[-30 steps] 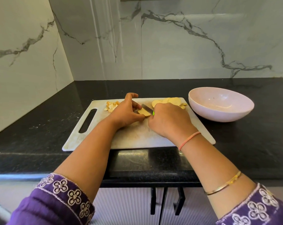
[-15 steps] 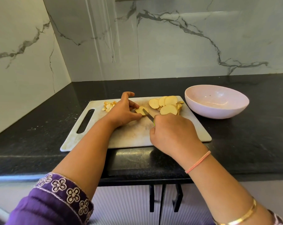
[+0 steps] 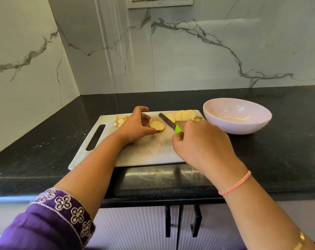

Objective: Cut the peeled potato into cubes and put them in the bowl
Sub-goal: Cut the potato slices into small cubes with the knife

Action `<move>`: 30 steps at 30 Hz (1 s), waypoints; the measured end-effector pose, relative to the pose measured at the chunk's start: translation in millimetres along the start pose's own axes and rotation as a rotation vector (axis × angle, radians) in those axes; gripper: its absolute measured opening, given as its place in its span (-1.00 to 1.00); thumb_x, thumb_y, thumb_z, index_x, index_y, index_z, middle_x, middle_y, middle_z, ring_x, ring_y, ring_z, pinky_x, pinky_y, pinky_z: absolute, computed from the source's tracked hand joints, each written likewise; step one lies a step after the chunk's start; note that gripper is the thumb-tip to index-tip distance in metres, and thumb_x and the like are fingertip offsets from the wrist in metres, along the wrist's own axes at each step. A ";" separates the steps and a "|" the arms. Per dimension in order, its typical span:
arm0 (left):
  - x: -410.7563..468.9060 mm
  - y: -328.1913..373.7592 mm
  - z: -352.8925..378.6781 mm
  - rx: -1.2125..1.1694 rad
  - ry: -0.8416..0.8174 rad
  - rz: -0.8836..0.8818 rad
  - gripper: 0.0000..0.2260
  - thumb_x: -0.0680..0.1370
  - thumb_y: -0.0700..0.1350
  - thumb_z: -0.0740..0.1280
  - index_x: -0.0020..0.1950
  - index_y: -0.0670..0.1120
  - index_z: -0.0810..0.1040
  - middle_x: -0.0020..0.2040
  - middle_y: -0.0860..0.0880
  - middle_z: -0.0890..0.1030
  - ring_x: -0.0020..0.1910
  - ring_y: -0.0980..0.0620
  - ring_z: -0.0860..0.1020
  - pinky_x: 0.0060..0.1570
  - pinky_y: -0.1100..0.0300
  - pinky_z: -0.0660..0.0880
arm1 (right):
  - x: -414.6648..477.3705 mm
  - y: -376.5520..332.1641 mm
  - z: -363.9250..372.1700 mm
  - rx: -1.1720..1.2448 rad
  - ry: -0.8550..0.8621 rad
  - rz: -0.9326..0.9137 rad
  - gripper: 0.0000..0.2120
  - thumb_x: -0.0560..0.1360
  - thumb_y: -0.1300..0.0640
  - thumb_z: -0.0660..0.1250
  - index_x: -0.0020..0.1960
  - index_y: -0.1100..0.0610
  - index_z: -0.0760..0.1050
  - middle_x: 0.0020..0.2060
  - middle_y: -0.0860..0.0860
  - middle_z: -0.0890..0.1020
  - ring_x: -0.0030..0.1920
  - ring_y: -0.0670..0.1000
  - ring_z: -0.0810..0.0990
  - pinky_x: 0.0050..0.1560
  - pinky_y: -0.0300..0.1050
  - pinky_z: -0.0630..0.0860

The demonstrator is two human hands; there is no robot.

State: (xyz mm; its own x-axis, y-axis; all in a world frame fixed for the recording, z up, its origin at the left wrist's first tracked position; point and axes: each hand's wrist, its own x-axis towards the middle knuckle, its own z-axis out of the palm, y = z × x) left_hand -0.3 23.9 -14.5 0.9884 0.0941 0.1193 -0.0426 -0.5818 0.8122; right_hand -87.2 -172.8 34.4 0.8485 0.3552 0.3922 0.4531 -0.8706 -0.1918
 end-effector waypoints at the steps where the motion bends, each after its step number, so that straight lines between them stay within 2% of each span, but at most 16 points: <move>1: -0.1 0.4 0.3 -0.010 -0.004 0.002 -0.33 0.43 -0.22 0.48 0.43 -0.05 0.20 0.29 -0.08 0.43 0.28 -0.01 0.44 0.26 0.18 0.41 | 3.5 -0.1 2.3 0.013 0.011 0.003 -0.84 0.56 0.04 0.11 -0.13 0.04 0.41 -0.42 -0.07 0.34 -0.40 -0.06 0.33 -0.48 -0.19 0.14; 4: -1.1 0.3 -1.9 -0.035 0.013 0.021 -0.34 0.43 -0.24 0.46 0.43 -0.06 0.19 0.32 -0.07 0.41 0.29 -0.01 0.43 0.23 0.21 0.41 | 19.1 -4.8 15.9 0.039 -0.046 0.013 -0.81 0.57 0.03 0.11 -0.13 0.07 0.42 -0.38 -0.05 0.37 -0.28 0.03 0.40 -0.43 -0.19 0.19; 7: -2.7 -0.2 -2.5 -0.061 0.029 0.040 -0.35 0.44 -0.27 0.45 0.42 -0.06 0.19 0.28 -0.05 0.41 0.26 0.00 0.45 0.19 0.24 0.42 | 31.5 -9.3 31.7 0.029 -0.088 0.012 -0.78 0.58 0.01 0.12 0.00 0.10 0.48 -0.26 0.00 0.43 -0.21 0.05 0.42 -0.27 -0.16 0.31; 9: -2.7 0.4 -0.9 -0.065 0.035 0.058 -0.36 0.44 -0.27 0.45 0.41 -0.07 0.20 0.26 -0.05 0.41 0.24 0.00 0.45 0.21 0.21 0.44 | 37.7 -10.6 36.9 0.018 -0.093 0.011 -0.77 0.59 0.02 0.11 0.04 0.12 0.48 -0.22 0.01 0.44 -0.20 0.04 0.41 -0.25 -0.14 0.32; 17: -0.1 1.6 -3.9 -0.053 0.044 0.088 -0.37 0.45 -0.25 0.44 0.40 -0.05 0.18 0.23 -0.04 0.40 0.17 0.01 0.48 0.18 0.18 0.48 | 49.8 -17.5 45.9 0.003 -0.120 0.018 -0.80 0.58 0.07 0.15 0.04 0.13 0.50 -0.26 0.01 0.43 -0.22 0.05 0.43 -0.25 -0.14 0.33; 22: 0.2 0.5 -3.1 -0.038 0.039 0.091 -0.37 0.47 -0.24 0.44 0.40 -0.05 0.16 0.22 -0.04 0.40 0.15 0.02 0.49 0.15 0.22 0.48 | 44.2 -18.9 41.3 -0.057 -0.112 -0.029 -0.80 0.58 0.07 0.15 0.04 0.13 0.50 -0.33 0.00 0.35 -0.22 0.05 0.39 -0.26 -0.14 0.32; 30: -1.1 -2.7 -4.9 -0.022 0.049 0.069 -0.39 0.48 -0.24 0.42 0.40 -0.05 0.16 0.20 -0.03 0.40 0.16 0.02 0.49 0.13 0.23 0.49 | 10.5 -17.1 36.5 -0.105 -0.094 -0.064 -0.82 0.58 0.06 0.13 0.02 0.09 0.48 -0.40 -0.05 0.27 -0.28 0.04 0.37 -0.39 -0.14 0.22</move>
State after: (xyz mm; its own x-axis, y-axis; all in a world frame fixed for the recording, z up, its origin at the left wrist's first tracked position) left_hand -1.9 29.3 -14.1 0.9747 0.0935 0.2029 -0.1146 -0.5704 0.8134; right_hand -76.1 -141.8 9.0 0.8428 0.4373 0.3139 0.4805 -0.8740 -0.0724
